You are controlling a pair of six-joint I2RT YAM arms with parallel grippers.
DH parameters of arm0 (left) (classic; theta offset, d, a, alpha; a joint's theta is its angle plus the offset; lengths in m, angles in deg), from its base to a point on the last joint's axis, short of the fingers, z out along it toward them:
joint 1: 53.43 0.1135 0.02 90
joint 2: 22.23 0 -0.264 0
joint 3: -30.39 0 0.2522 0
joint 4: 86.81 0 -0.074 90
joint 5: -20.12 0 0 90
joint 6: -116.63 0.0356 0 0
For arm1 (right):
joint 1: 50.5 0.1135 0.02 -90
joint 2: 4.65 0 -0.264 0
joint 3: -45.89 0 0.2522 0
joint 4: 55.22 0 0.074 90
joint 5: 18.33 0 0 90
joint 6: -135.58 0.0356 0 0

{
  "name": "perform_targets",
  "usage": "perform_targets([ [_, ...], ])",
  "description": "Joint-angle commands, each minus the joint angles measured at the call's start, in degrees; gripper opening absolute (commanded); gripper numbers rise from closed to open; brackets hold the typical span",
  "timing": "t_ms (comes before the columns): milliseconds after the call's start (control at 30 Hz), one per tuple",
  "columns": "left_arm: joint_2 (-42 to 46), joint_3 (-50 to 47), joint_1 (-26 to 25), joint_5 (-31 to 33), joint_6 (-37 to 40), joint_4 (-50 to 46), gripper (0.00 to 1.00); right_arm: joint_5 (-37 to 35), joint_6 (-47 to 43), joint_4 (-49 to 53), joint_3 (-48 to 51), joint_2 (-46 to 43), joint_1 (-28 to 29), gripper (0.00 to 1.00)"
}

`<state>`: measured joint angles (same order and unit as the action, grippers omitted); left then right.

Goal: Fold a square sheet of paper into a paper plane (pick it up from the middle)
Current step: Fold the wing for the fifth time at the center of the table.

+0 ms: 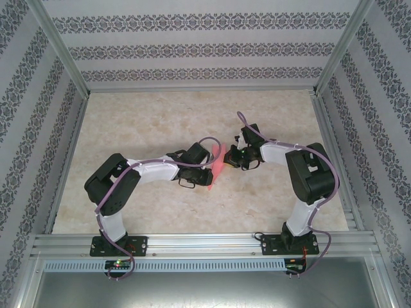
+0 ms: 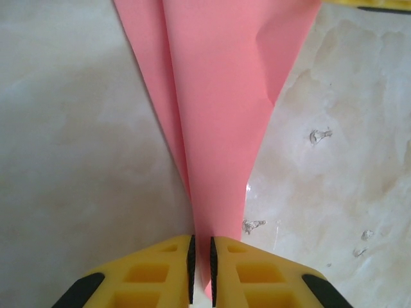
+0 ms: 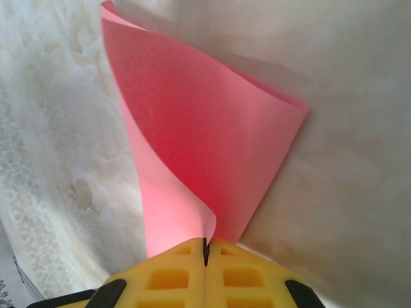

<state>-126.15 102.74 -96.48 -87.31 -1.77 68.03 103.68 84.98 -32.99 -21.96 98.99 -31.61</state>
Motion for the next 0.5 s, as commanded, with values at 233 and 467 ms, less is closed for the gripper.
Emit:
perform_targets([
  [233, 2.24, -0.79, -1.58, 1.13, -0.48, -1.72, 0.29, -2.83, -2.52, 3.62, -3.23, 1.58, 0.58, 0.0],
  [467, 3.37, -0.69, -3.89, 2.07, -4.27, -1.74, 0.33, -3.05, -2.63, 4.14, -3.57, 1.41, 0.7, 0.0],
])
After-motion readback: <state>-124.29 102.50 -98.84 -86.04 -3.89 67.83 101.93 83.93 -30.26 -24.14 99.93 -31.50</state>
